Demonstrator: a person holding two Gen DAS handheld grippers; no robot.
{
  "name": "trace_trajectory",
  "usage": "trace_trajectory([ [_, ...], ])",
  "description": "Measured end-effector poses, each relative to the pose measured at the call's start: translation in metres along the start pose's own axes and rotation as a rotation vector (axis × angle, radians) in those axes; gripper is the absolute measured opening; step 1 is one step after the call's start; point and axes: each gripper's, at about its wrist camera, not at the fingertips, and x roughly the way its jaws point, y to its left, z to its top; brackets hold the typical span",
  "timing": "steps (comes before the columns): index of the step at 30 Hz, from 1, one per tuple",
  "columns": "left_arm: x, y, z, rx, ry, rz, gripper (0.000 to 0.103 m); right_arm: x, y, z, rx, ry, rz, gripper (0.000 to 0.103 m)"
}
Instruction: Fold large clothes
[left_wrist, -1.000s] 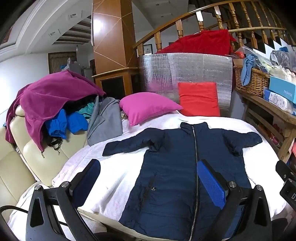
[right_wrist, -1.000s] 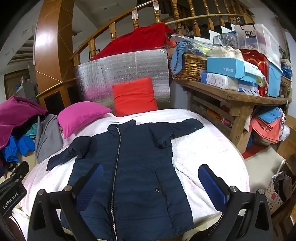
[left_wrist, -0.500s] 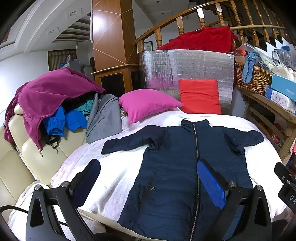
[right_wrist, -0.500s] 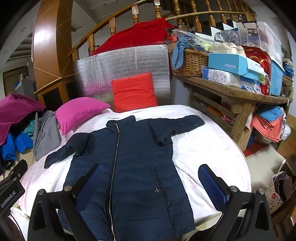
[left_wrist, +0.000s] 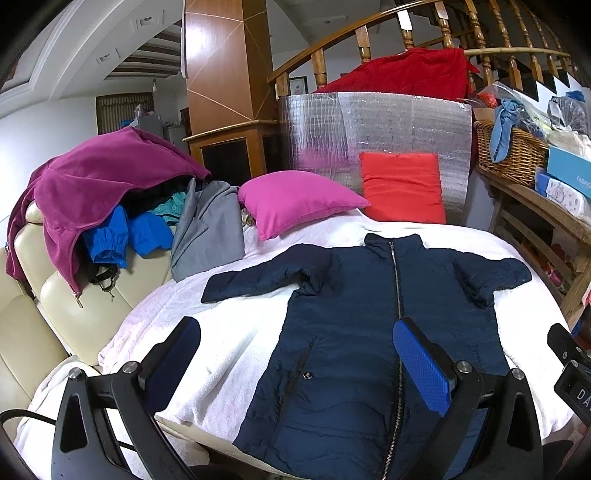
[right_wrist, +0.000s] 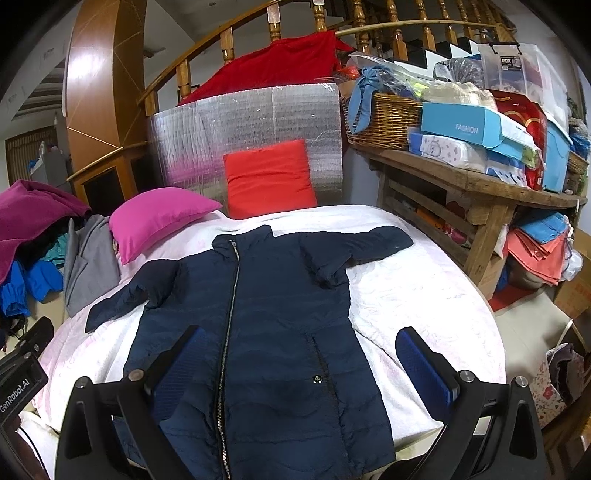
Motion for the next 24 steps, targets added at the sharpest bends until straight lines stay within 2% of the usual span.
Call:
trace_trajectory([
  [12, 0.011, -0.001, 0.001, 0.017, 0.022, 0.008, 0.103, 0.014, 0.003, -0.001, 0.005, 0.037, 0.003, 0.103],
  [24, 0.015, -0.003, 0.001, 0.009, 0.022, 0.001, 0.103, 0.025, 0.005, 0.002, -0.033, 0.005, -0.022, 0.103],
])
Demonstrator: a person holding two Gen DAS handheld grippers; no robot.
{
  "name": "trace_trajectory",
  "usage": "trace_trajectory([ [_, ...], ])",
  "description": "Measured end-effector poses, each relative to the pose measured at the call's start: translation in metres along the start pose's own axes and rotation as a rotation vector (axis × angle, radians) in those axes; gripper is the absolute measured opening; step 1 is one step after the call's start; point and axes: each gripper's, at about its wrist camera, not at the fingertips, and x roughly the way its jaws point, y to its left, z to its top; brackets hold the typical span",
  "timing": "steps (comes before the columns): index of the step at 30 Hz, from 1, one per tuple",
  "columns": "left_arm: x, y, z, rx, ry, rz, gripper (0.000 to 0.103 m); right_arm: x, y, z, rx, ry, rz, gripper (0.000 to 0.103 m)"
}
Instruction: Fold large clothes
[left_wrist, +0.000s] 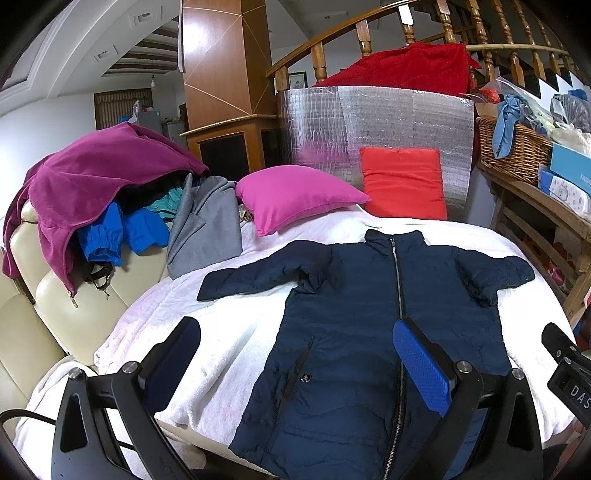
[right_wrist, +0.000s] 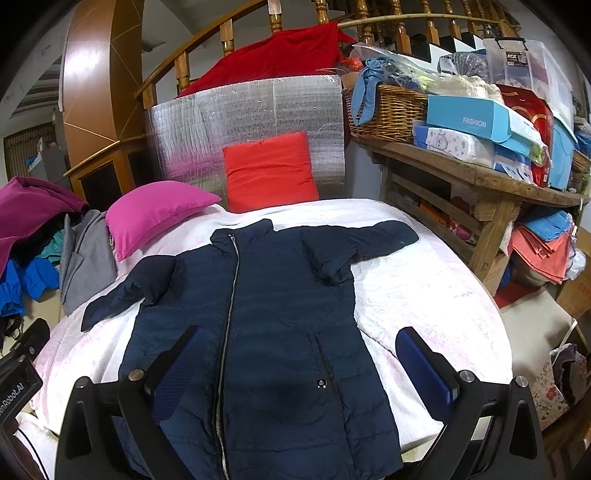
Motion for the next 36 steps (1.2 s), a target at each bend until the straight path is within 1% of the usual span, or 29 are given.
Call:
trace_trajectory([
  [8, 0.012, -0.003, 0.007, -0.034, 0.012, -0.022, 0.103, 0.012, 0.002, 0.004, -0.002, 0.016, -0.003, 0.103],
  [15, 0.032, -0.007, 0.011, -0.023, 0.011, -0.008, 0.103, 0.028, 0.005, 0.007, 0.011, 0.033, 0.003, 0.103],
  [18, 0.046, -0.012, 0.012, -0.026, 0.022, -0.010, 0.103, 0.042, 0.003, 0.013, 0.011, 0.037, 0.002, 0.103],
  [21, 0.076, -0.021, 0.013, -0.020, 0.060, -0.007, 0.103, 0.060, -0.004, 0.021, 0.026, 0.039, 0.013, 0.103],
  [24, 0.118, -0.035, 0.008, -0.025, 0.123, -0.037, 0.103, 0.091, -0.029, 0.032, 0.083, 0.040, 0.068, 0.103],
  [25, 0.136, -0.041, 0.006, -0.020, 0.147, -0.035, 0.103, 0.101, -0.037, 0.035, 0.100, 0.040, 0.085, 0.103],
  [27, 0.179, -0.055, -0.002, -0.015, 0.219, -0.044, 0.103, 0.127, -0.061, 0.042, 0.139, 0.048, 0.128, 0.103],
  [29, 0.214, -0.065, -0.011, -0.020, 0.299, -0.053, 0.103, 0.161, -0.090, 0.049, 0.185, 0.083, 0.183, 0.103],
  [30, 0.229, -0.071, -0.017, -0.026, 0.337, -0.060, 0.103, 0.176, -0.104, 0.052, 0.205, 0.095, 0.197, 0.103],
  [32, 0.251, -0.082, -0.026, -0.040, 0.396, -0.080, 0.103, 0.210, -0.136, 0.057, 0.286, 0.124, 0.234, 0.103],
  [34, 0.264, -0.088, -0.034, -0.038, 0.398, -0.091, 0.103, 0.246, -0.170, 0.058, 0.418, 0.156, 0.278, 0.103],
  [36, 0.271, -0.094, -0.037, -0.010, 0.392, -0.091, 0.103, 0.269, -0.193, 0.058, 0.517, 0.162, 0.297, 0.103],
])
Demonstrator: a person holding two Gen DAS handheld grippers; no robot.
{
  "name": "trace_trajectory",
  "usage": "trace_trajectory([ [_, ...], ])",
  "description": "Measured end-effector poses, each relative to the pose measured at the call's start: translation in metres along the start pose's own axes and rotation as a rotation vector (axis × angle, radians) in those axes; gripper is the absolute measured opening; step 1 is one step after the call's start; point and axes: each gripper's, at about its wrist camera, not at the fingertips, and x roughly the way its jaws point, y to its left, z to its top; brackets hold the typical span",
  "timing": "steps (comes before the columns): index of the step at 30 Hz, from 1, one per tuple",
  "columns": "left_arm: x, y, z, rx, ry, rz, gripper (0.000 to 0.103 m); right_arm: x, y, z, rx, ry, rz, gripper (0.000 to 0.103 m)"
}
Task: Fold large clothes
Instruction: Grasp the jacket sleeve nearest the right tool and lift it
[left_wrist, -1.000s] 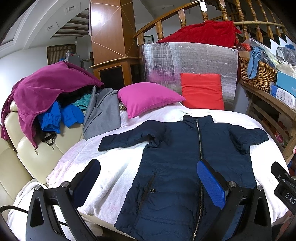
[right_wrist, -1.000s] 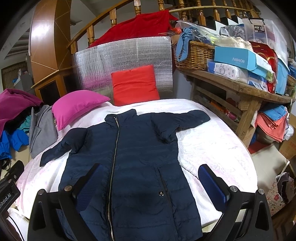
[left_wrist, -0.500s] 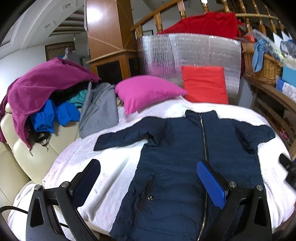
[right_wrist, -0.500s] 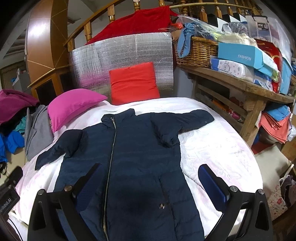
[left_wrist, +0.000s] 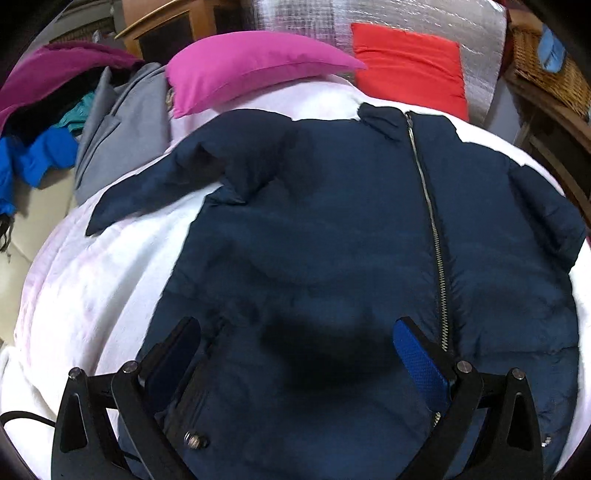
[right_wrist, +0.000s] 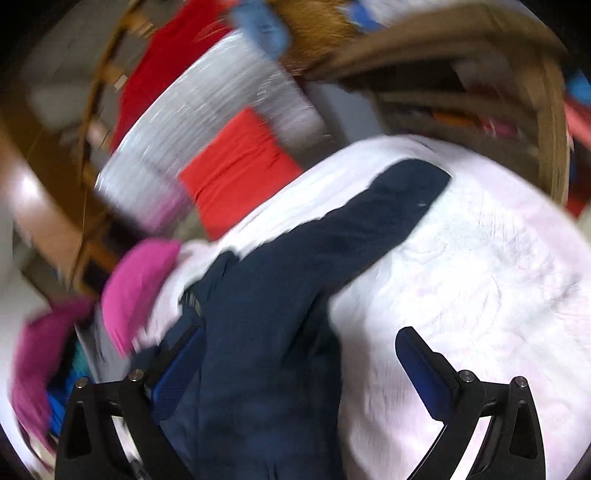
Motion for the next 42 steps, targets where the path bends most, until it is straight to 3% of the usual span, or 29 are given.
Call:
trace_trajectory([
  [4, 0.000, -0.004, 0.006, 0.023, -0.034, -0.026, 0.103, 0.040, -0.045, 0.035, 0.146, -0.008, 0.025, 0.101],
  [8, -0.008, -0.006, 0.014, 0.051, -0.094, -0.050, 0.103, 0.079, -0.077, 0.057, 0.269, 0.018, 0.045, 0.084],
  [11, -0.015, -0.012, 0.018, 0.080, -0.132, -0.067, 0.103, 0.101, -0.092, 0.069, 0.309, 0.026, -0.003, 0.071],
  [18, -0.009, -0.018, 0.021, 0.115, -0.111, -0.074, 0.103, 0.143, -0.108, 0.087, 0.388, 0.064, -0.026, 0.064],
  [21, -0.004, -0.021, 0.021, 0.136, -0.114, -0.062, 0.103, 0.153, -0.104, 0.091, 0.377, 0.051, -0.035, 0.054],
  [24, -0.003, -0.021, 0.022, 0.138, -0.110, -0.063, 0.103, 0.157, -0.100, 0.095, 0.359, 0.037, -0.045, 0.031],
  [26, -0.005, -0.019, 0.023, 0.126, -0.111, -0.067, 0.103, 0.151, -0.095, 0.096, 0.327, 0.019, -0.047, 0.020],
  [29, -0.009, -0.016, 0.025, 0.104, -0.116, -0.077, 0.103, 0.136, -0.076, 0.097, 0.287, -0.020, -0.026, 0.016],
  [35, -0.012, -0.003, 0.029, 0.057, -0.119, -0.077, 0.103, 0.091, -0.005, 0.089, 0.150, -0.061, 0.110, 0.016],
  [42, 0.002, 0.011, 0.026, 0.029, -0.029, -0.062, 0.103, 0.072, 0.086, 0.026, 0.017, 0.019, 0.284, 0.016],
])
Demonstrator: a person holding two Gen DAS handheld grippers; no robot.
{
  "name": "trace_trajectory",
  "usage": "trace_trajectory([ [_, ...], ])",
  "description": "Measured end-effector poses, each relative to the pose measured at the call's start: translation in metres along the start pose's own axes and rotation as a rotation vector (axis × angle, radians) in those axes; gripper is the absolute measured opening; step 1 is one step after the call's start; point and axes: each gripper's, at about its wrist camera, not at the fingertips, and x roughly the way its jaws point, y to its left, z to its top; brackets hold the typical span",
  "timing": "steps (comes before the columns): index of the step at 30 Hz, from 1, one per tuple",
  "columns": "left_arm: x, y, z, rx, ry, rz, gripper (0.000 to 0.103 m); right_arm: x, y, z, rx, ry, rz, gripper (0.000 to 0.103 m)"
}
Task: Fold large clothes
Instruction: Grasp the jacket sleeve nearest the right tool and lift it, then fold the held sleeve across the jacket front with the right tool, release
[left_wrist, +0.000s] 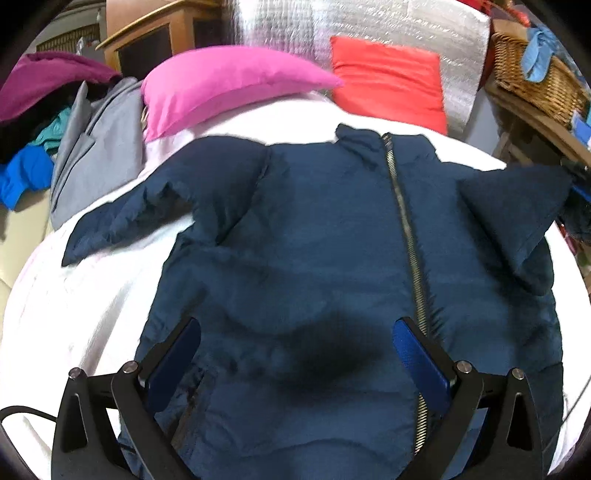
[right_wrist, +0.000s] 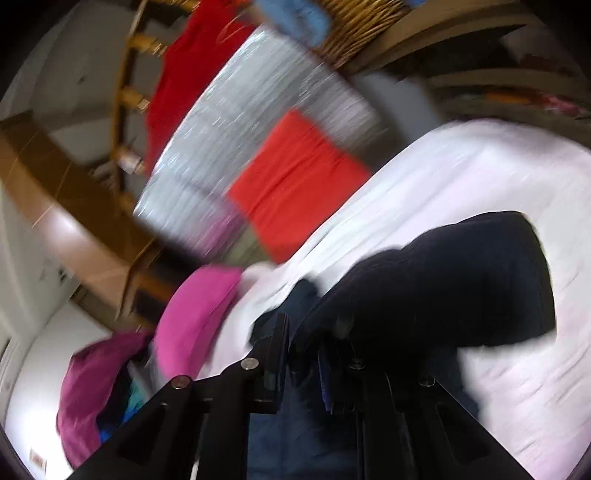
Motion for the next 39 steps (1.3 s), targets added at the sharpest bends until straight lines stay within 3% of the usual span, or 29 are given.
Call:
trace_trajectory([
  [6, 0.010, 0.019, -0.012, -0.025, 0.054, 0.080, 0.103, 0.043, 0.043, -0.074, -0.048, 0.164, 0.120, 0.016],
  [10, 0.029, 0.020, -0.023, -0.005, 0.148, 0.088, 0.103, 0.075, 0.048, -0.108, -0.071, 0.276, 0.162, 0.016],
  [12, 0.034, 0.019, -0.027, 0.000, 0.175, 0.081, 0.103, 0.086, 0.047, -0.119, -0.076, 0.341, 0.143, 0.026],
  [14, 0.034, 0.017, -0.030, -0.001, 0.168, 0.089, 0.103, 0.092, 0.044, -0.122, -0.050, 0.405, 0.127, 0.070],
  [15, 0.035, 0.017, -0.031, -0.002, 0.168, 0.091, 0.103, 0.090, 0.041, -0.123, -0.032, 0.410, 0.130, 0.075],
  [18, 0.037, 0.016, -0.036, -0.041, 0.167, 0.085, 0.103, 0.054, 0.035, -0.117, -0.036, 0.355, 0.153, 0.075],
  [20, 0.037, 0.016, -0.041, -0.058, 0.158, 0.092, 0.103, 0.022, 0.032, -0.103, -0.063, 0.287, 0.119, 0.075],
  [24, 0.033, 0.016, -0.049, -0.091, 0.160, 0.119, 0.103, -0.030, 0.014, -0.072, -0.105, 0.127, -0.063, 0.075],
  [27, 0.030, 0.014, -0.042, -0.081, 0.233, 0.110, 0.103, -0.045, -0.016, -0.049, -0.097, 0.063, -0.197, 0.075],
  [28, 0.026, 0.013, -0.037, -0.075, 0.222, 0.104, 0.103, -0.043, -0.031, -0.042, -0.085, 0.067, -0.238, 0.074],
  [30, 0.006, 0.006, -0.027, -0.084, 0.110, 0.122, 0.103, -0.037, -0.053, -0.033, -0.059, 0.091, -0.276, 0.072],
  [31, -0.009, -0.002, -0.020, -0.090, 0.045, 0.109, 0.103, -0.030, -0.065, -0.030, -0.038, 0.116, -0.284, 0.068],
  [34, -0.035, -0.035, -0.001, -0.077, -0.050, 0.022, 0.103, -0.007, -0.080, -0.025, -0.005, 0.166, -0.281, 0.066],
  [39, -0.028, -0.109, 0.037, 0.013, -0.051, -0.071, 0.103, 0.017, -0.080, -0.027, 0.013, 0.194, -0.288, 0.064],
])
